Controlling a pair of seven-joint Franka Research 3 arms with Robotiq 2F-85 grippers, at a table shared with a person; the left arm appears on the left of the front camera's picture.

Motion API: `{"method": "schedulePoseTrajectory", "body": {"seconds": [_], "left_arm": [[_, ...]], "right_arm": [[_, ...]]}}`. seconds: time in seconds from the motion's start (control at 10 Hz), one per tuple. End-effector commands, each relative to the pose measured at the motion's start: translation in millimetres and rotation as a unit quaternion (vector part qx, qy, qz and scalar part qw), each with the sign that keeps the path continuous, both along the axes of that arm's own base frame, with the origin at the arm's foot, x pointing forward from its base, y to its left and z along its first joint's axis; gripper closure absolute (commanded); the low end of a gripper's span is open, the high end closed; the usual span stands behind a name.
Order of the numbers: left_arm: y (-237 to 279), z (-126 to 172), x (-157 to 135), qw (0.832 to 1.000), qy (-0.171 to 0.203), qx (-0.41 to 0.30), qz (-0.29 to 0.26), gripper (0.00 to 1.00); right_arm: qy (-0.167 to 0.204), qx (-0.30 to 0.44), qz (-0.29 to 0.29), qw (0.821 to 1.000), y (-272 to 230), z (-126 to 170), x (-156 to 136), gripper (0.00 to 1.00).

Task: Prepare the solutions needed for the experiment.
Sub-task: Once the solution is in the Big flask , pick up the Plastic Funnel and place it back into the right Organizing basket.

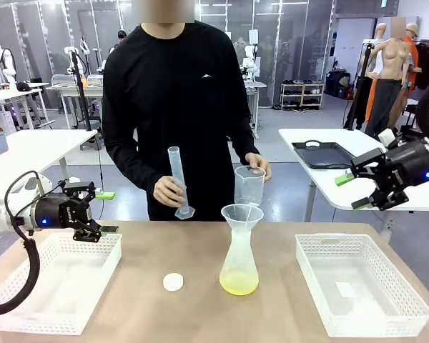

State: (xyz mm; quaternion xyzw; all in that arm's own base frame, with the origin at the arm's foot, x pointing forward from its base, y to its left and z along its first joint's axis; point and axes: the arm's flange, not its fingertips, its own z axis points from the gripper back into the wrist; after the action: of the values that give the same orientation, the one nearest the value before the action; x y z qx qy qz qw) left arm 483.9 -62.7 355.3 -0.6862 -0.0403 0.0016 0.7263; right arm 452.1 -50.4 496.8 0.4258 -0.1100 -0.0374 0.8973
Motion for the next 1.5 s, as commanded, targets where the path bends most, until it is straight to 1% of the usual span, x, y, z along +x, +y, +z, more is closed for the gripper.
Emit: {"method": "schedulePoseTrajectory", "body": {"seconds": [0.0, 0.1, 0.2, 0.4, 0.5, 1.3, 1.4], "left_arm": [[-1, 1, 1, 1.000, -0.011, -0.004, 0.008, 0.00], [-1, 1, 1, 1.000, -0.011, -0.004, 0.008, 0.00], [-1, 1, 1, 1.000, -0.011, -0.004, 0.008, 0.00], [-1, 1, 1, 1.000, -0.011, -0.004, 0.008, 0.00], [-1, 1, 1, 1.000, -0.011, -0.004, 0.008, 0.00], [-1, 1, 1, 1.000, -0.011, -0.004, 0.008, 0.00], [-1, 1, 1, 1.000, -0.011, -0.004, 0.008, 0.00]], "right_arm": [[0.020, -0.066, -0.004, 0.998, 17, 23, -3, 0.14], [0.015, -0.078, -0.010, 0.997, 20, 33, -6, 0.14], [0.018, -0.085, -0.011, 0.996, 23, 40, -8, 0.14], [0.011, -0.099, -0.034, 0.994, 24, 48, -13, 0.14], [0.006, -0.083, -0.004, 0.997, 20, 42, -10, 0.14], [0.007, -0.081, -0.007, 0.997, 20, 43, -11, 0.14], [0.001, -0.088, 0.009, 0.996, 34, 45, -18, 0.14]]}}
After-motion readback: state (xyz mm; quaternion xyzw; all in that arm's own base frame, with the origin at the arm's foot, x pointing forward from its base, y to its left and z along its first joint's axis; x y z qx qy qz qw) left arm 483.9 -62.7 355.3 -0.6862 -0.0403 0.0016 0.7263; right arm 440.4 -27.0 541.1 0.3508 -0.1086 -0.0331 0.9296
